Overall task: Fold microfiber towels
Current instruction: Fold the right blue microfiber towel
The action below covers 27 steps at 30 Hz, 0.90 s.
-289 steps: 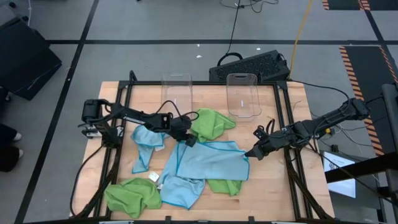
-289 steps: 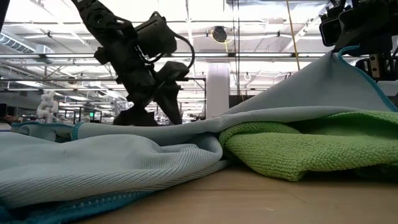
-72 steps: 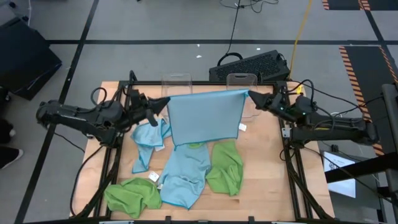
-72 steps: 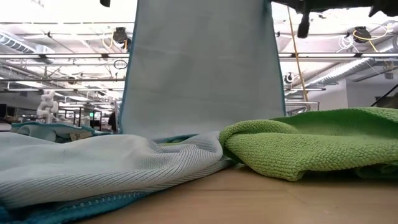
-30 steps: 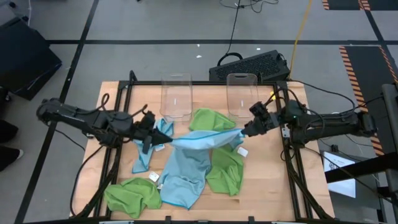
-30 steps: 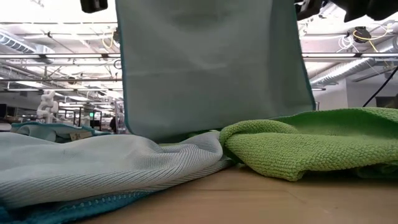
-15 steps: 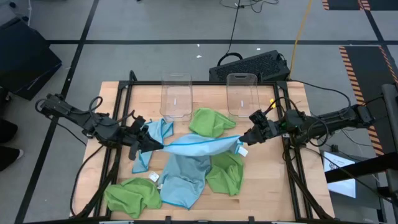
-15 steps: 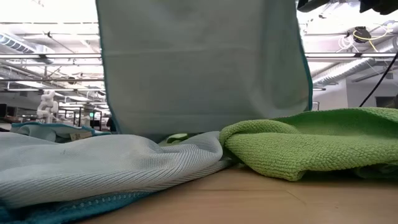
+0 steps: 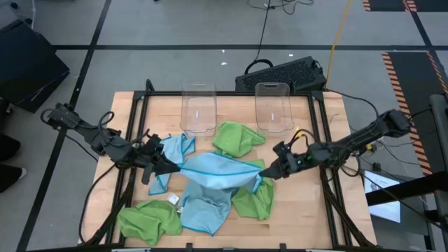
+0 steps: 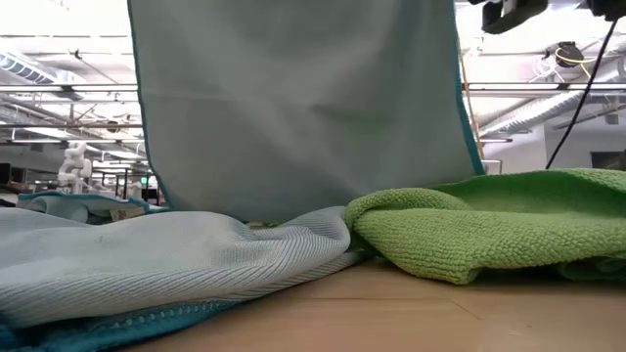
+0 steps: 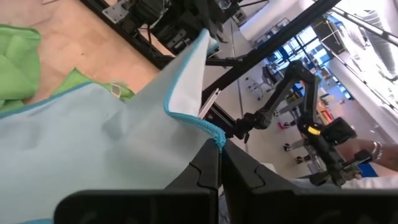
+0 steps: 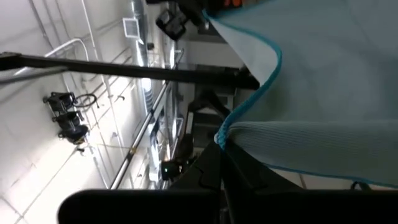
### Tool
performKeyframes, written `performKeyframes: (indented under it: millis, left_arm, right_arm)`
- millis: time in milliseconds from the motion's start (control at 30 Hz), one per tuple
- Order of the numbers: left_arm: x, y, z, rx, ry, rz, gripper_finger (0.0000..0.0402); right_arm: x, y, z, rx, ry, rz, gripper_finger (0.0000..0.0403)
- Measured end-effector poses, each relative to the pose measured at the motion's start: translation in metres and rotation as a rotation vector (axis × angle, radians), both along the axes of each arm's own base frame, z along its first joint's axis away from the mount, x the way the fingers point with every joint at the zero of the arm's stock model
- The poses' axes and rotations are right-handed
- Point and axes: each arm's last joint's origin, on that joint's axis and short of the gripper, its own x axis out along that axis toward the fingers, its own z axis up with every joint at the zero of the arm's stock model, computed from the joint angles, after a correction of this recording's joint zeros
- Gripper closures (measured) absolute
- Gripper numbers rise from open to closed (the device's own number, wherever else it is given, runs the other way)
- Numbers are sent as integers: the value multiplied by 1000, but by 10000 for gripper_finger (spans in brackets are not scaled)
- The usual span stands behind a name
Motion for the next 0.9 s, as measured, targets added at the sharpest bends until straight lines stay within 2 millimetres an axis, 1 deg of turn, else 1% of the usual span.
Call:
performKeyframes:
  millis: [200, 367, 500, 667, 800, 900]
  left_arm:
    - [-2, -4, -1, -45, 20, -13, 394]
    - [-5, -12, -2, -80, 42, -49, 394]
    - [-4, -25, -7, -126, 89, -83, 394]
    - [0, -45, -19, -161, 175, -120, 394]
    - [4, -62, -31, -186, 244, -136, 394]
    - [6, -73, -35, -209, 257, -151, 394]
  right_arm:
    - [-2, 15, -5, 16, 35, 119, 403]
    - [-7, 25, -5, 25, 40, 184, 403]
    - [-10, 31, -6, 35, 56, 213, 403]
    - [-14, 37, -6, 54, 66, 251, 403]
    - [-19, 45, -6, 107, 98, 335, 403]
    - [-23, 51, -7, 159, 135, 395, 403]
